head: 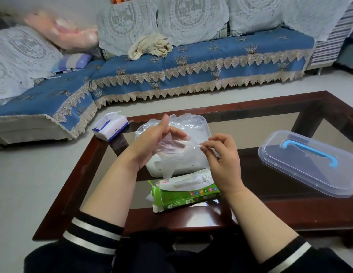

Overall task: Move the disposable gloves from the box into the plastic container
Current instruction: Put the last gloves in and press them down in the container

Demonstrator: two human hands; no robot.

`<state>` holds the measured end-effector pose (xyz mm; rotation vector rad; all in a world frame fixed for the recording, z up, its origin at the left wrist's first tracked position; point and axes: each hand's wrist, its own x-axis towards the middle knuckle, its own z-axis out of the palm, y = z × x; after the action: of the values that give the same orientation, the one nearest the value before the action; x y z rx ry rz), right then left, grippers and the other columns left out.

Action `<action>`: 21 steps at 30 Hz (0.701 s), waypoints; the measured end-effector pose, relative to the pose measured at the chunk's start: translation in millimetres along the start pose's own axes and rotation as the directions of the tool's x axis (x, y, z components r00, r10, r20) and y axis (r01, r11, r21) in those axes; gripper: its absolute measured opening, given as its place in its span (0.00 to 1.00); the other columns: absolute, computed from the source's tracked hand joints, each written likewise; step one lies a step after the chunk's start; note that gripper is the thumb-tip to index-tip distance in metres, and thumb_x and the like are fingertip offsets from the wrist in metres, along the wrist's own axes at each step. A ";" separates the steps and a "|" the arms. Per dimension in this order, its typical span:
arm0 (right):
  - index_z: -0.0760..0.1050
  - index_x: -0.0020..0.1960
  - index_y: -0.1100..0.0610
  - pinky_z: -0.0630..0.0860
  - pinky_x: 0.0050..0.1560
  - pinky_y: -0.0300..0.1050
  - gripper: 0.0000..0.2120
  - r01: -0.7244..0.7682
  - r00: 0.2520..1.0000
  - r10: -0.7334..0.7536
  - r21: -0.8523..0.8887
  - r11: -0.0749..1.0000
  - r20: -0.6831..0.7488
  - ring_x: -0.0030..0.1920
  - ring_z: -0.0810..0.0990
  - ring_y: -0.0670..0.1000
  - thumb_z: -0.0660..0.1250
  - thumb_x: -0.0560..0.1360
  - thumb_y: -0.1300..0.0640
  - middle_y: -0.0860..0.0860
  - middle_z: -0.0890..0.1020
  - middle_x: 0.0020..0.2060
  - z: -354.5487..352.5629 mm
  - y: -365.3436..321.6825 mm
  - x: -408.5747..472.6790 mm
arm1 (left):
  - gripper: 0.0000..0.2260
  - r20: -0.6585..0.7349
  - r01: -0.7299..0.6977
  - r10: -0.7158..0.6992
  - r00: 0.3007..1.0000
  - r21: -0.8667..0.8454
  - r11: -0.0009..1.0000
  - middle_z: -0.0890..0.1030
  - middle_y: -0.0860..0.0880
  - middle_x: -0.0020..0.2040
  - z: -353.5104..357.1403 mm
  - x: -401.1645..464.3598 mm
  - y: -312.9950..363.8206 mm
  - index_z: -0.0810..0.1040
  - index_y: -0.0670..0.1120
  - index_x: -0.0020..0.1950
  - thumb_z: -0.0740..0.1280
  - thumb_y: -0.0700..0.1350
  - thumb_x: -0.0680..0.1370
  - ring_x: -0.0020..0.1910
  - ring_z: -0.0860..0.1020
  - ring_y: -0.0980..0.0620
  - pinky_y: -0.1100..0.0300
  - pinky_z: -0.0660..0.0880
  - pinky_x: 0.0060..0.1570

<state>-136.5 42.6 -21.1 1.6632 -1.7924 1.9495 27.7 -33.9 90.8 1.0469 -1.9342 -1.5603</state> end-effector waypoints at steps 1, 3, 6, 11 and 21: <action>0.82 0.48 0.59 0.66 0.55 0.28 0.10 0.001 1.000 -0.001 -0.001 1.000 -0.011 0.52 0.73 0.48 0.66 0.75 0.54 0.48 0.72 0.50 -0.8 0.8 0.2 | 0.28 0.010 -0.001 0.001 1.000 0.031 1.000 0.84 0.47 0.52 -1.5 4.6 4.5 0.81 0.43 0.52 0.50 0.61 0.79 0.50 0.83 0.49 0.57 0.78 0.50; 0.80 0.54 0.59 0.67 0.59 0.32 0.12 0.025 0.998 -0.026 -0.015 1.000 -0.059 0.55 0.73 0.49 0.66 0.75 0.53 0.48 0.71 0.53 -2.9 2.1 1.0 | 0.21 0.001 -0.077 0.077 0.997 0.111 0.991 0.85 0.50 0.49 -4.1 15.4 9.7 0.82 0.45 0.50 0.58 0.59 0.76 0.46 0.83 0.52 0.56 0.78 0.45; 0.73 0.63 0.59 0.69 0.63 0.45 0.19 0.044 0.988 -0.047 -0.027 0.999 -0.150 0.60 0.71 0.50 0.68 0.75 0.52 0.49 0.71 0.58 -5.7 3.5 3.2 | 0.07 -0.088 -0.177 0.184 0.979 0.073 0.981 0.85 0.50 0.49 -11.2 33.5 13.8 0.82 0.48 0.50 0.69 0.38 0.75 0.40 0.80 0.55 0.61 0.75 0.40; 0.73 0.62 0.61 0.69 0.64 0.51 0.21 0.042 0.983 -0.050 -0.049 0.998 -0.174 0.61 0.71 0.50 0.65 0.77 0.47 0.55 0.75 0.57 -4.4 4.5 1.0 | 0.16 -0.248 -0.190 0.191 0.950 0.028 0.981 0.81 0.51 0.59 -28.9 60.4 13.0 0.79 0.49 0.60 0.68 0.34 0.76 0.44 0.78 0.53 0.59 0.75 0.44; 0.73 0.61 0.56 0.71 0.59 0.47 0.18 0.009 1.000 -0.009 -0.082 0.997 -0.002 0.56 0.75 0.50 0.65 0.76 0.46 0.49 0.76 0.55 6.8 5.5 -6.3 | 0.26 -0.330 0.173 0.075 0.941 0.661 0.730 0.71 0.50 0.70 -41.4 85.5 -57.1 0.70 0.49 0.70 0.73 0.45 0.74 0.69 0.69 0.48 0.54 0.66 0.64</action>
<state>-132.8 39.6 -30.7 1.6403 -1.8337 1.8466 21.6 -130.6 37.0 1.5416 -2.2744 -0.5731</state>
